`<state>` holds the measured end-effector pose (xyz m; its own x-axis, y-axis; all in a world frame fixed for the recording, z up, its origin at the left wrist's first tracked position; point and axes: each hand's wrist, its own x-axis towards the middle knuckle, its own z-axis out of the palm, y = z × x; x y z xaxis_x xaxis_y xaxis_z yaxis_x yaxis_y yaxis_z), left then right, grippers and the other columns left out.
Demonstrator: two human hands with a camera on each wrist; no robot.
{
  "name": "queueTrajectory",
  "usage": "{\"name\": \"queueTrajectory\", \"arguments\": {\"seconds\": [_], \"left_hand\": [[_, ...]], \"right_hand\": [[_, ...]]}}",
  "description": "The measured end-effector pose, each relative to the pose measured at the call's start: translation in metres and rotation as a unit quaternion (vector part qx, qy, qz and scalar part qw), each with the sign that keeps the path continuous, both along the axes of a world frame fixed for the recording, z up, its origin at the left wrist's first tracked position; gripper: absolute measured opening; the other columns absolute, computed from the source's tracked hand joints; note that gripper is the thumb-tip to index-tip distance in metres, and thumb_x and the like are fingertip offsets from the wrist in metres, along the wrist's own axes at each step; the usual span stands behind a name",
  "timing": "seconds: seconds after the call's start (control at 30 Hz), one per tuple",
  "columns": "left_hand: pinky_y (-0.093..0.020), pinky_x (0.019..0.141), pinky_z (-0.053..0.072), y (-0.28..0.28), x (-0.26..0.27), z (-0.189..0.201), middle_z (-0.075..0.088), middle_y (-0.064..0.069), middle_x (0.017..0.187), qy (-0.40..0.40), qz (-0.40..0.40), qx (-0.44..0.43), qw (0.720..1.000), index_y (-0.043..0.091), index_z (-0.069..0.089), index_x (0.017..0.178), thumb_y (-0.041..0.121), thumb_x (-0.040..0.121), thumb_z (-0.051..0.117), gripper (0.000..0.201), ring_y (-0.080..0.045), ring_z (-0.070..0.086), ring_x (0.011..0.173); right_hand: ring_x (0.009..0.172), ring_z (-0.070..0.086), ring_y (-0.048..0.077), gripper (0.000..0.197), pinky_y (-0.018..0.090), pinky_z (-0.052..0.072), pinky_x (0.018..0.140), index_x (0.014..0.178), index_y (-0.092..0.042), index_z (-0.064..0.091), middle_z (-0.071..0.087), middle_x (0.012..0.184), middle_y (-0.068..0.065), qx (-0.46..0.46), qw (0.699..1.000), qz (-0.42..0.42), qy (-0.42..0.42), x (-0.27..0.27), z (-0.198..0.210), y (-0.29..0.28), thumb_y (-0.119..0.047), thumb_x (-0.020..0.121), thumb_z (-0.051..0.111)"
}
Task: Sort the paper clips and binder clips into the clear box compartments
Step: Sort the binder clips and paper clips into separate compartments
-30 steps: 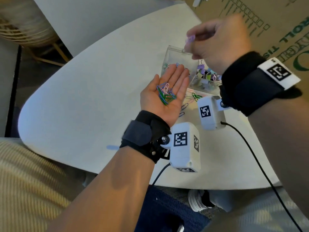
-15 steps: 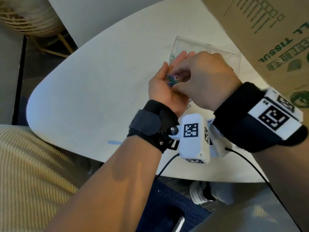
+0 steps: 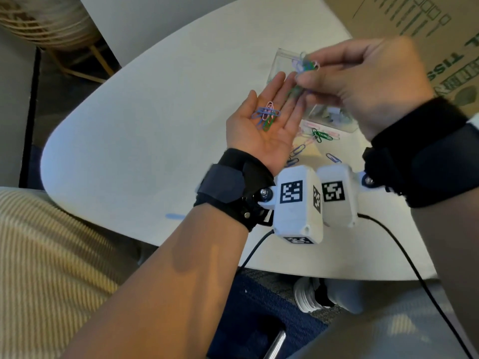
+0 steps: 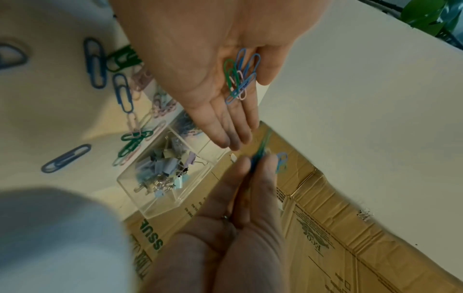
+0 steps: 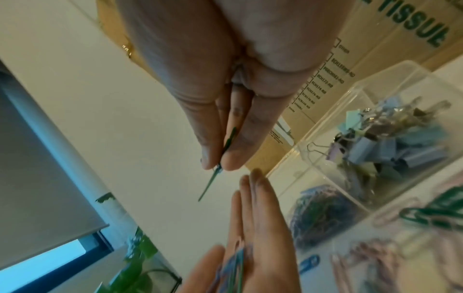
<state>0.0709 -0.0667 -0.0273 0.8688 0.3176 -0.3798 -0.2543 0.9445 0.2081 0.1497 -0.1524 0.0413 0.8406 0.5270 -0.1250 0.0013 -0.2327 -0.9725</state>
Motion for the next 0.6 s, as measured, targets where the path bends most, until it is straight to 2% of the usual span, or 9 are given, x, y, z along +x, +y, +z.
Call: {"name": "queueTrajectory", "arguments": {"seconds": [0.03,0.1,0.2,0.27,0.33,0.4,0.47,0.53,0.6], "left_hand": [[-0.038,0.096,0.047,0.002,-0.001,-0.001,0.054,-0.019,0.133,-0.006,0.0,-0.008,1.0,-0.004,0.06,0.112,0.027,0.1,0.029,0.045,-0.032,0.058,0.115],[-0.04,0.104,0.041,0.003,-0.002,-0.001,0.049,-0.019,0.138,-0.009,0.001,-0.019,1.0,-0.006,0.053,0.121,0.026,0.101,0.028,0.046,-0.033,0.047,0.128],[-0.039,0.105,0.04,0.003,0.0,-0.001,0.05,-0.019,0.137,-0.01,-0.001,-0.027,1.0,-0.006,0.051,0.123,0.026,0.101,0.028,0.045,-0.033,0.046,0.129],[-0.039,0.105,0.041,0.004,-0.001,0.0,0.051,-0.018,0.136,-0.011,0.0,-0.031,0.999,-0.005,0.055,0.12,0.026,0.101,0.028,0.045,-0.033,0.047,0.129],[-0.039,0.104,0.041,0.007,-0.001,-0.002,0.052,-0.018,0.134,-0.013,0.002,-0.035,0.999,-0.002,0.058,0.115,0.026,0.101,0.028,0.043,-0.033,0.048,0.128],[-0.039,0.104,0.041,0.01,-0.002,-0.003,0.054,-0.018,0.132,-0.009,0.007,-0.032,0.999,-0.002,0.057,0.117,0.026,0.101,0.028,0.043,-0.033,0.047,0.128],[-0.038,0.1,0.043,0.012,-0.002,-0.005,0.063,-0.018,0.12,-0.003,0.008,-0.026,1.0,-0.002,0.056,0.119,0.026,0.101,0.028,0.043,-0.033,0.053,0.122],[-0.035,0.091,0.045,0.012,-0.001,-0.005,0.071,-0.014,0.096,0.003,0.001,-0.011,1.0,0.001,0.061,0.112,0.028,0.1,0.029,0.043,-0.026,0.061,0.099],[-0.032,0.082,0.043,0.009,0.0,-0.004,0.067,-0.012,0.083,0.006,-0.002,-0.007,1.0,0.004,0.063,0.101,0.03,0.1,0.03,0.042,-0.023,0.059,0.082]], "right_hand": [[0.058,0.067,0.013,0.017,0.023,0.058,0.065,0.087,-0.008,0.071,0.073,0.072,0.004,0.007,1.0,-0.015,-0.014,0.004,0.003,0.0,0.001,0.074,0.078],[0.063,0.069,0.014,0.018,0.025,0.059,0.068,0.091,-0.011,0.071,0.073,0.078,0.004,0.005,0.997,-0.041,-0.058,0.013,0.007,0.003,-0.004,0.075,0.079],[0.067,0.07,0.013,0.022,0.027,0.06,0.07,0.098,-0.014,0.07,0.071,0.084,0.001,-0.051,0.99,-0.055,-0.117,0.024,0.004,0.012,-0.009,0.078,0.078],[0.07,0.068,0.012,0.026,0.022,0.058,0.067,0.103,-0.019,0.071,0.071,0.089,-0.002,-0.15,0.975,-0.004,-0.164,0.027,0.0,0.017,-0.019,0.078,0.078],[0.076,0.062,0.006,0.033,0.013,0.048,0.063,0.113,-0.024,0.068,0.069,0.101,-0.007,-0.227,0.949,0.042,-0.214,0.026,-0.003,0.019,-0.029,0.081,0.076],[0.085,0.059,0.005,0.037,0.01,0.042,0.066,0.12,-0.026,0.064,0.065,0.106,-0.01,-0.244,0.933,0.048,-0.259,0.021,-0.001,0.021,-0.035,0.085,0.071],[0.088,0.061,0.006,0.037,0.013,0.043,0.072,0.121,-0.028,0.064,0.066,0.104,-0.011,-0.24,0.924,0.057,-0.292,0.009,0.002,0.022,-0.037,0.085,0.068],[0.083,0.065,0.007,0.033,0.014,0.046,0.071,0.114,-0.026,0.068,0.07,0.096,-0.01,-0.256,0.914,0.111,-0.294,-0.002,0.003,0.022,-0.033,0.082,0.071],[0.079,0.064,0.007,0.026,0.018,0.048,0.07,0.104,-0.027,0.071,0.07,0.087,-0.009,-0.301,0.888,0.182,-0.295,-0.014,0.002,0.021,-0.027,0.078,0.074]]}}
